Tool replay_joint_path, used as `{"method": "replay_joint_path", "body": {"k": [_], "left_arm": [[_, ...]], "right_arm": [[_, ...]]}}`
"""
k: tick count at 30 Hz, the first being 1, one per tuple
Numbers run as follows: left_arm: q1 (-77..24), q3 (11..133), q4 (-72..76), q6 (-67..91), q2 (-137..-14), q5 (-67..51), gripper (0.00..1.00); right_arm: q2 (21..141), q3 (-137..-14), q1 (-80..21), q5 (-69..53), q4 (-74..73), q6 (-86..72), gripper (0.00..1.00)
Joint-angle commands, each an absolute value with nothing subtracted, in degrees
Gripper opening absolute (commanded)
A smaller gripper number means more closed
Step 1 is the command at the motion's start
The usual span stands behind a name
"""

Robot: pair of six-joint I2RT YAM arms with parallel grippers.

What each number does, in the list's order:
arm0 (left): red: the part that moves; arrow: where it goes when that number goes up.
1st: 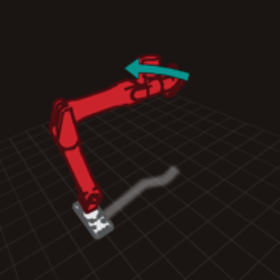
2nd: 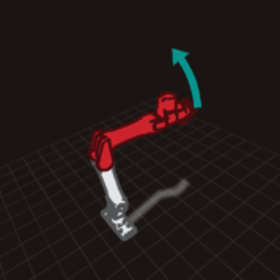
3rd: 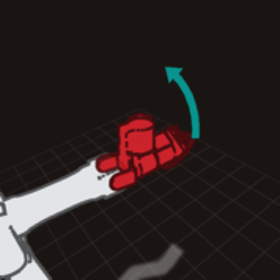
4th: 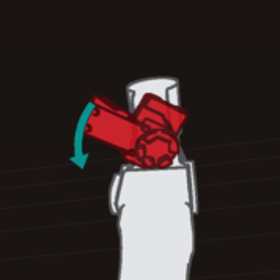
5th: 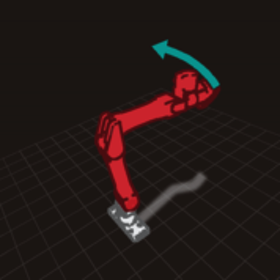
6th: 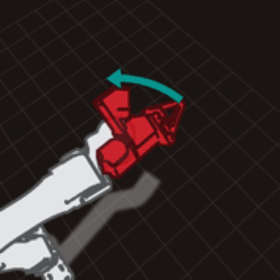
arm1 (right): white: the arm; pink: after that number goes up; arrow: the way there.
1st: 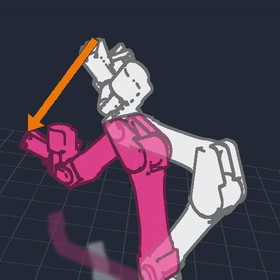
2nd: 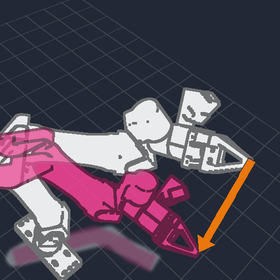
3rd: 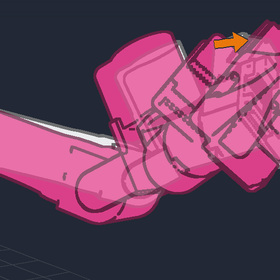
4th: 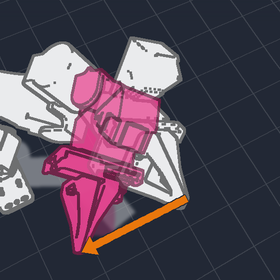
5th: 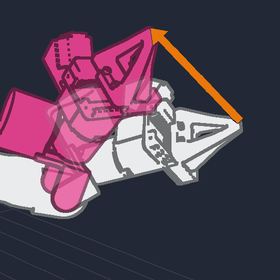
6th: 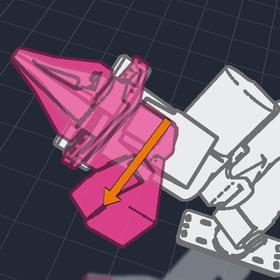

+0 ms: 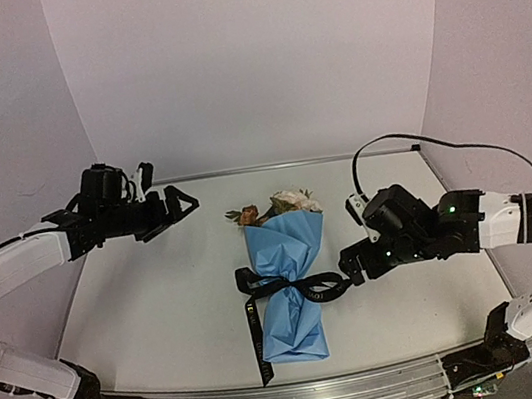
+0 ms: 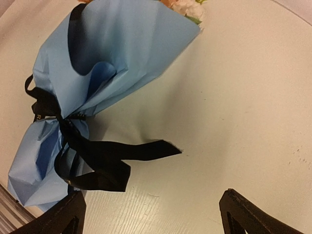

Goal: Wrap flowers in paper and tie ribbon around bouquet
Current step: Reset both arms

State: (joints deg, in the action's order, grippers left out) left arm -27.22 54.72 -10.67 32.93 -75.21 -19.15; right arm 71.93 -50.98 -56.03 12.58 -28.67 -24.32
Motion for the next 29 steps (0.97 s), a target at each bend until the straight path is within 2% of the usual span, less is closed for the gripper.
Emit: {"method": "replay_joint_path", "body": {"k": [1,8,29], "left_arm": [[-27.25,59.51,-12.96,29.32,-72.56,-9.8,1.0],[-27.25,62.48,-14.26,28.32,-71.36,-4.93,1.0],[-27.25,61.03,-12.96,27.91,-69.36,-2.41,1.0]], "right_arm": [[67.35,-52.32,-53.32,15.58,-30.67,-23.59,0.98],[64.53,-51.11,-51.42,16.93,-30.67,-23.37,0.98],[65.04,-52.45,-51.33,19.87,-31.2,-21.95,0.98]]}}
